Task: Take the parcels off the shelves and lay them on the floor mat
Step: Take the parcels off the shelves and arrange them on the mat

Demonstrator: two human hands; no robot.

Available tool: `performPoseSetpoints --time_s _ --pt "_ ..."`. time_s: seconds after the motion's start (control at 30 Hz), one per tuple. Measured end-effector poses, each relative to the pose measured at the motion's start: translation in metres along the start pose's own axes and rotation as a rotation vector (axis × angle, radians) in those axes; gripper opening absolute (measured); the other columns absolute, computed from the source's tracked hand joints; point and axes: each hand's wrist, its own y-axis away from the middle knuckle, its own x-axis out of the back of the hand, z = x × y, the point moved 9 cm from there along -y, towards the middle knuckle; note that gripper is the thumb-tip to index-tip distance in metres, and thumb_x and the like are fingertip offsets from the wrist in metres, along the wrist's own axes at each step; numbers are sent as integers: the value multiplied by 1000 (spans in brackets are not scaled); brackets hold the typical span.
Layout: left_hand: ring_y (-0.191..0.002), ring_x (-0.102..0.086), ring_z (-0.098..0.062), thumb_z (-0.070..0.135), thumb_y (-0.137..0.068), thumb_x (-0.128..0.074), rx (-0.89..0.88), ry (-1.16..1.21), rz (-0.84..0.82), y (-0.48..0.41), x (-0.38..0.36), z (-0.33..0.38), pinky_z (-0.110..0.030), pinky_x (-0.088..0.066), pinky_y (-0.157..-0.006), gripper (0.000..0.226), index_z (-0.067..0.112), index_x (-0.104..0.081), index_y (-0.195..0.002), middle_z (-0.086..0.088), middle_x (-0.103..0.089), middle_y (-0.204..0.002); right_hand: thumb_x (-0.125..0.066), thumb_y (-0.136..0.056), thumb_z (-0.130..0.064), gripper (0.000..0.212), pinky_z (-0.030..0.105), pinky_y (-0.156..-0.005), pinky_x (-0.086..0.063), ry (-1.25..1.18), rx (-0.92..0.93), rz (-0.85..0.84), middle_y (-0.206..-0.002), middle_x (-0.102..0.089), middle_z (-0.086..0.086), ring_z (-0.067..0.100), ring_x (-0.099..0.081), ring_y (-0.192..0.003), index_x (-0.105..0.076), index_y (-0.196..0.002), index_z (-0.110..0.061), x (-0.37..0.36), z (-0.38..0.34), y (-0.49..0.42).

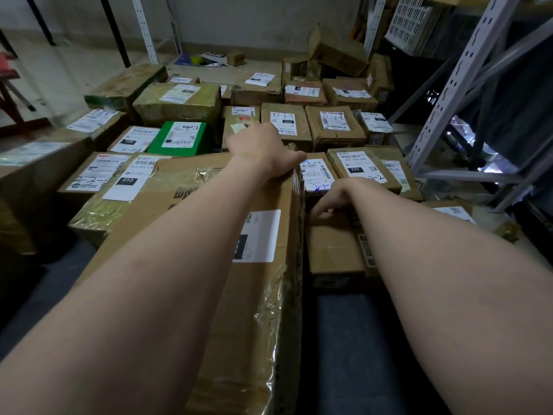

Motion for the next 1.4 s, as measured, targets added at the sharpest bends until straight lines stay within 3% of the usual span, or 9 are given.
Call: performPoseSetpoints --time_s 0.07,0.2,0.3,0.4,0.57,0.83,0.97,1.27,1.4 --pt "-80 -56 -24 78 -73 -57 2 0 -7 -1 -1 -1 -34 -47 -70 64 16 -52 -86 -3 -53 -82 -81 -72 -51 50 33 -69 -49 -14 -37 8 -96 -57 7 23 -58 -82 -55 -94 -15 0 4 1" --pt "-82 -53 -25 78 -74 -55 9 -3 -6 -1 -2 -1 -34 -45 -71 64 16 -52 -89 -4 -54 -88 -77 -78 -41 45 39 -97 -51 8 -76 51 -107 -61 13 28 -62 -99 -55 -100 -9 5 -2 3" --pt "-86 -57 -26 76 -75 -56 18 5 1 0 -3 -1 -34 -45 -71 61 18 -51 -90 -5 -55 -90 -73 -81 -26 30 33 -84 -48 -21 -72 417 -116 -61 9 29 -60 -110 -58 -105 -14 35 -7 8" --pt "-91 -59 -27 74 -76 -56 26 13 26 0 -2 -1 -35 -44 -72 57 18 -51 -89 -5 -54 -89 -70 -87 -22 42 36 -76 -41 -81 48 737 -126 -57 12 31 -57 -115 -57 -126 -12 59 -22 18" --pt "-81 -58 -25 74 -74 -56 19 16 39 -5 -5 -3 -33 -44 -67 58 17 -58 -80 -4 -59 -84 -62 -94 -35 53 51 -108 -38 -54 104 557 -144 -40 21 40 -37 -134 -44 -141 -17 38 -36 -16" --pt "-84 -58 -28 77 -71 -52 22 -40 28 -18 -10 -9 -38 -46 -77 61 18 -59 -83 -4 -59 -84 -79 -76 -53 95 47 -98 -44 -326 3 670 -143 -39 24 41 -42 -130 -31 -144 -6 45 -20 -34" --pt "-92 -59 -29 80 -70 -54 53 -40 23 -20 -13 -10 -39 -40 -76 63 19 -57 -88 -4 -57 -88 -66 -69 -78 110 48 -97 -45 -287 -30 848 -142 -41 26 42 -41 -131 -31 -141 -2 51 -14 -20" --pt "-128 -45 -35 88 -73 -45 30 -106 -146 -2 -62 -15 -48 -40 -97 97 11 -51 -132 -16 -50 -138 -49 -95 -56 60 46 -100 -41 -162 73 851 -140 -48 17 35 -37 -133 -57 -130 -8 50 -28 -16" --pt "-132 -41 -36 83 -77 -46 52 -114 -147 -2 -51 -63 -50 -41 -104 99 8 -39 -142 -18 -44 -143 -44 -98 -51 46 37 -78 -44 -368 278 911 -119 -62 12 32 -56 -109 -68 -108 -14 66 -43 5"
